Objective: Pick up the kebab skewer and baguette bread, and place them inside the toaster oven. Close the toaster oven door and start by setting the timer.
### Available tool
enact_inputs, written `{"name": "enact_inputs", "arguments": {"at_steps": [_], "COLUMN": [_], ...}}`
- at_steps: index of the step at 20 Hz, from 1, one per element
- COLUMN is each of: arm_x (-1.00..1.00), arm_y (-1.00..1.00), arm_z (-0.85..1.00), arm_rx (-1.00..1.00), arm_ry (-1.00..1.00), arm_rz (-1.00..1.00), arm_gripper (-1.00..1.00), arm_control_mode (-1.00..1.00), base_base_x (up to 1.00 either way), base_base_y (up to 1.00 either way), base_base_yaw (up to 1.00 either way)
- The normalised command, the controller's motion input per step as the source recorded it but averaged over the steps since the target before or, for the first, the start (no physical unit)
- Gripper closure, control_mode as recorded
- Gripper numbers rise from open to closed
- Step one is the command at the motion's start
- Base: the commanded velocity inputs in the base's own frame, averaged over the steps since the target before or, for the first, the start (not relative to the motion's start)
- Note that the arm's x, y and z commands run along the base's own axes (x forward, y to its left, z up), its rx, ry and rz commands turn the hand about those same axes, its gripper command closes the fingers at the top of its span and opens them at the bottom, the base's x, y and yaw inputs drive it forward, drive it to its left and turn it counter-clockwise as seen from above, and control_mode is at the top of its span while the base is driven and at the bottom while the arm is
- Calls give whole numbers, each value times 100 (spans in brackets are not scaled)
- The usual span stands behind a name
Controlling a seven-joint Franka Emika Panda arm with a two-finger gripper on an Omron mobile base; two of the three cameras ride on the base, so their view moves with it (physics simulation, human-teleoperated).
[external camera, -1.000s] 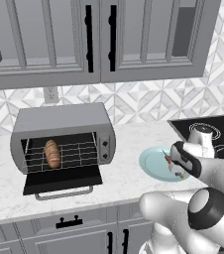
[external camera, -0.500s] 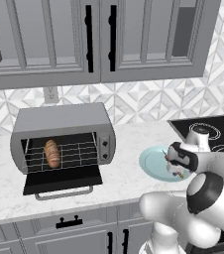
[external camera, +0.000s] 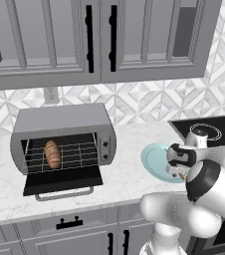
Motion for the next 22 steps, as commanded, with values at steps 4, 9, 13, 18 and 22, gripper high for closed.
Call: {"name": "enact_inputs", "arguments": {"at_steps": [4,9,13,18,22], "arm_x": [8,0,0,-7,-23], "arm_y": [9,2,17,44,98], "arm_z": [-1,-11,-2,71,98], "arm_rx": [0,0,0,0,0], "arm_ry": [0,0,0,-2,-2], "arm_rz": [0,0,0,5,6], "arm_gripper": [100,100,100,100,100], "arm_control_mode": [-100,-100,-100,-100,-100], "base_base_x": [0,0,0,0,0], "base_base_y": [0,0,0,0,0], "base_base_yaw": [0,0,0,0,0]}}
